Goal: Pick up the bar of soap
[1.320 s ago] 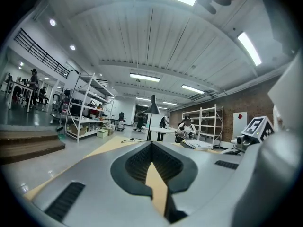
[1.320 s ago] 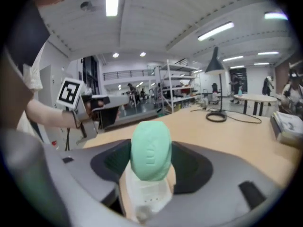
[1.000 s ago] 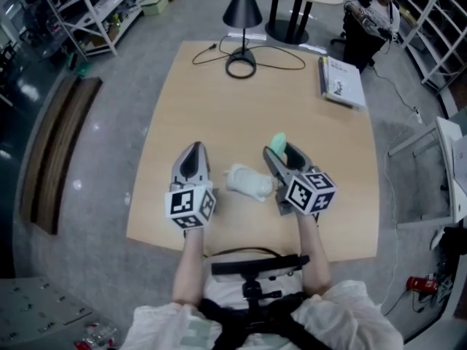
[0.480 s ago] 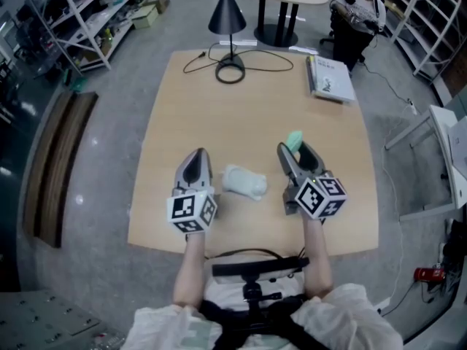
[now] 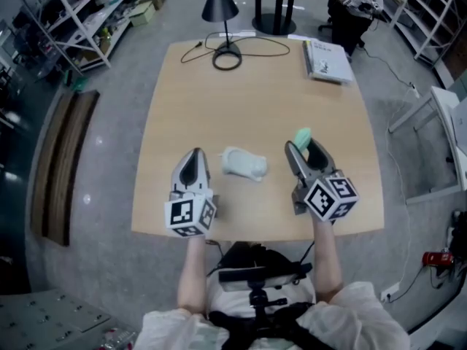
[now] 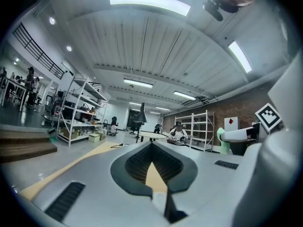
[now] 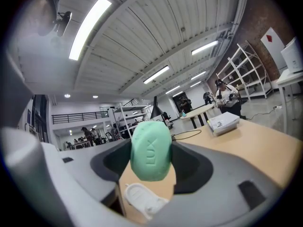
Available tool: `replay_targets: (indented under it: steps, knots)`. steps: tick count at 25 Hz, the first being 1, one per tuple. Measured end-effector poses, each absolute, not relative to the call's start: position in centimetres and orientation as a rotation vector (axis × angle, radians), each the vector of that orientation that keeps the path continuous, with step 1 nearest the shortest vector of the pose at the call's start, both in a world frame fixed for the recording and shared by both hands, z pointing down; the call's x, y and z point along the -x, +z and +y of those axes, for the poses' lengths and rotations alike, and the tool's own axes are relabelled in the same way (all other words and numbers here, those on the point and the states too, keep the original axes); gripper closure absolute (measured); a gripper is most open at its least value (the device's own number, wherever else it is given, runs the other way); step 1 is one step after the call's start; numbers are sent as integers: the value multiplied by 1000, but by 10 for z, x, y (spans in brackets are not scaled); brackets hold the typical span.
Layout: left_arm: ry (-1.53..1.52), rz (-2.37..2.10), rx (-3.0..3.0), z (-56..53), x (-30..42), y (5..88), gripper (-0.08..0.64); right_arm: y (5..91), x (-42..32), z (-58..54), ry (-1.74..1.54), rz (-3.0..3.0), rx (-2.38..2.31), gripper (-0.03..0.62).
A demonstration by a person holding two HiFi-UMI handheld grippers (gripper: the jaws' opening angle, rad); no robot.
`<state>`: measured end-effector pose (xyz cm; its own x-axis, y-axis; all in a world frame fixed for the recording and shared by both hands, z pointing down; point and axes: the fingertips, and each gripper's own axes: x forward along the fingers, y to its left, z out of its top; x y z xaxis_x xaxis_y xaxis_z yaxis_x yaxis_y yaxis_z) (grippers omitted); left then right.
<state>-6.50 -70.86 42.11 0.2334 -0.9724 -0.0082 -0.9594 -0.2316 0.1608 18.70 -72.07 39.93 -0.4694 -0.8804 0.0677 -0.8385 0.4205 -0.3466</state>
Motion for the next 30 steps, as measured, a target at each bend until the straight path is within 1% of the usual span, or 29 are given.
replay_targets:
  steps: [5, 8, 13, 17, 20, 23, 30]
  knots:
    - [-152, -1807, -2416, -646, 59, 430, 560, 402, -190, -649, -470, 2506, 1612, 325]
    - [-181, -1789, -2448, -593, 69, 431, 560, 398, -179, -590, -421, 2494, 1628, 325]
    - [-248, -1765, -2487, -469, 95, 425, 560, 403, -144, -464, -402, 2466, 1631, 325]
    - [-212, -1744, -2494, -363, 116, 425, 560, 404, -113, -357, -412, 2485, 1628, 325]
    - [-176, -1722, -2489, -305, 125, 425, 560, 399, -101, -296, -423, 2487, 1638, 325]
    - [-181, -1721, -2490, -269, 125, 418, 560, 391, -98, -256, -417, 2494, 1637, 325]
    - [-232, -1740, -2518, -212, 112, 398, 560, 382, -107, -202, -381, 2498, 1628, 325]
